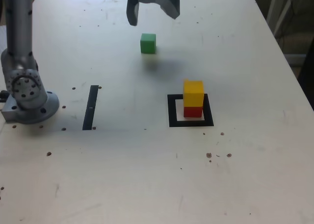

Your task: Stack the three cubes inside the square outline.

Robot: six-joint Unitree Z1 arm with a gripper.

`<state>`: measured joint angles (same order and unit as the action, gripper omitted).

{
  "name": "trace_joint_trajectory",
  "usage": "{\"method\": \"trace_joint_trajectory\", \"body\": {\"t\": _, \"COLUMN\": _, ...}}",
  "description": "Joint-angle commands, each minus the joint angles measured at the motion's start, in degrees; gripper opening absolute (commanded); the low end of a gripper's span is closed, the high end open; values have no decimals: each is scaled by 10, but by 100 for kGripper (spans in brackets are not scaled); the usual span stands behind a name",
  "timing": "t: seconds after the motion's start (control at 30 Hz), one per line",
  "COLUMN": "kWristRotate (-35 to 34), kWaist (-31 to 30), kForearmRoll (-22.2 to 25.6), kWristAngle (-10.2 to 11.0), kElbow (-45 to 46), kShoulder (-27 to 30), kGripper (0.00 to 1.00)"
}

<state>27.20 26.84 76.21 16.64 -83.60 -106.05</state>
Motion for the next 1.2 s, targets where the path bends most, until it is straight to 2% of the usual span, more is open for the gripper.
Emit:
{"method": "trace_joint_trajectory", "body": {"t": 0.0, "kWristRotate": 20, "kWaist": 32, "kForearmRoll": -21, "kWristAngle": 6, "kElbow": 9, "kShoulder": 12, "kGripper": 100}}
{"method": "trace_joint_trajectory", "body": {"t": 0.1, "kWristRotate": 48, "kWaist": 71, "kForearmRoll": -54, "kWristAngle": 12, "kElbow": 26, "kShoulder": 10, "kGripper": 99}}
{"method": "trace_joint_trajectory", "body": {"t": 0.2, "kWristRotate": 62, "kWaist": 82, "kForearmRoll": -77, "kWristAngle": 10, "kElbow": 41, "kShoulder": -3, "kGripper": 99}}
{"method": "trace_joint_trajectory", "body": {"t": 0.4, "kWristRotate": 81, "kWaist": 83, "kForearmRoll": -125, "kWristAngle": -14, "kElbow": 84, "kShoulder": -42, "kGripper": 96}}
{"method": "trace_joint_trajectory", "body": {"t": 0.53, "kWristRotate": 87, "kWaist": 83, "kForearmRoll": -135, "kWristAngle": -23, "kElbow": 89, "kShoulder": -69, "kGripper": 94}}
{"method": "trace_joint_trajectory", "body": {"t": 0.7, "kWristRotate": 87, "kWaist": 83, "kForearmRoll": -139, "kWristAngle": -24, "kElbow": 80, "kShoulder": -77, "kGripper": 91}}
{"method": "trace_joint_trajectory", "body": {"t": 0.9, "kWristRotate": 88, "kWaist": 84, "kForearmRoll": -141, "kWristAngle": -36, "kElbow": 82, "kShoulder": -87, "kGripper": 83}}
{"method": "trace_joint_trajectory", "body": {"t": 1.17, "kWristRotate": 95, "kWaist": 88, "kForearmRoll": -148, "kWristAngle": -46, "kElbow": 83, "kShoulder": -99, "kGripper": 80}}
